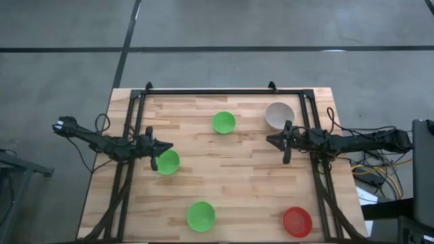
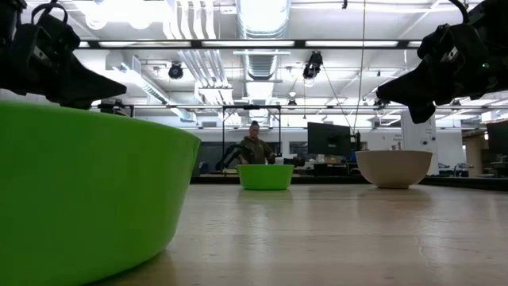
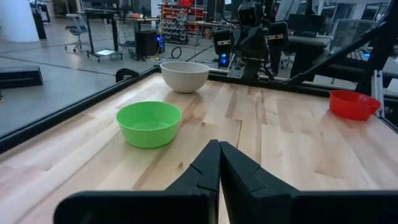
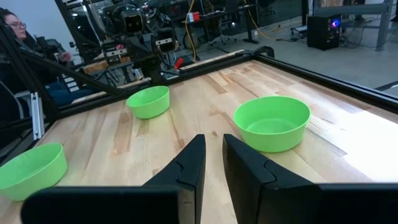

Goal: Nest bowls inside each other
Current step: Stack the top right green bowl on top of the gray bowl

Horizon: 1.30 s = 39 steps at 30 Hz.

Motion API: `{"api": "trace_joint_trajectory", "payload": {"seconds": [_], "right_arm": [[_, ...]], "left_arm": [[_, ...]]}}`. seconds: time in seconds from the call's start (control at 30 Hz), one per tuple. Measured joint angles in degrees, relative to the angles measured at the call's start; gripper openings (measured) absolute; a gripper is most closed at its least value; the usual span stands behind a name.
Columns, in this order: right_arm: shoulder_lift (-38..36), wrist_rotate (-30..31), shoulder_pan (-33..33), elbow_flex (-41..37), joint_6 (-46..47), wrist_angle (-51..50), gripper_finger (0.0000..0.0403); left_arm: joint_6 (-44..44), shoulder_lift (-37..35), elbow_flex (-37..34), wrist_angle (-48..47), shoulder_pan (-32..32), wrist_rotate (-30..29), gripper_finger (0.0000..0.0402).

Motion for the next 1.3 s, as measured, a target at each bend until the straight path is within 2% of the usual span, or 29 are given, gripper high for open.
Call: {"api": "trace_joint_trajectory", "payload": {"seconds": [0.17,0.3,0.47,0.67,0.8,0.93,1.07,1.3], "right_arm": [[0.0,0.0,0.0,0.0,0.0,0.0,0.0054],[0.0,0.0,0.0,0.0,0.0,0.0,0.0054],[0.02,-0.02,0.0,0.0,0.0,-0.02,0.0054],[0.0,-0.02,0.0,0.0,0.0,-0.02,0.0054],[0.0,-0.02,0.0,0.0,0.0,-0.02,0.0054],[0.0,-0.02,0.0,0.0,-0.02,-0.02,0.0054],[0.0,-0.02,0.0,-0.01,-0.01,-0.02,0.0054],[0.0,-0.02,0.0,0.0,-0.02,-0.03,0.0054]], "left_arm": [[-2.3,0.02,0.4,0.21,0.02,0.03,0.001],[-1.19,-0.13,3.58,-0.86,0.02,0.66,0.001],[1.08,0.02,10.47,-15.47,0.07,0.89,0.001],[-5.36,0.52,17.5,-28.01,0.07,2.44,0.001],[-8.04,0.68,18.67,-27.31,0.07,-1.29,0.001],[-9.26,0.68,19.69,-22.47,0.09,-4.58,0.001],[-9.73,0.83,20.13,-22.61,0.09,-4.6,0.001],[-8.21,2.29,21.79,-26.59,0.11,-0.95,0.001]]}}
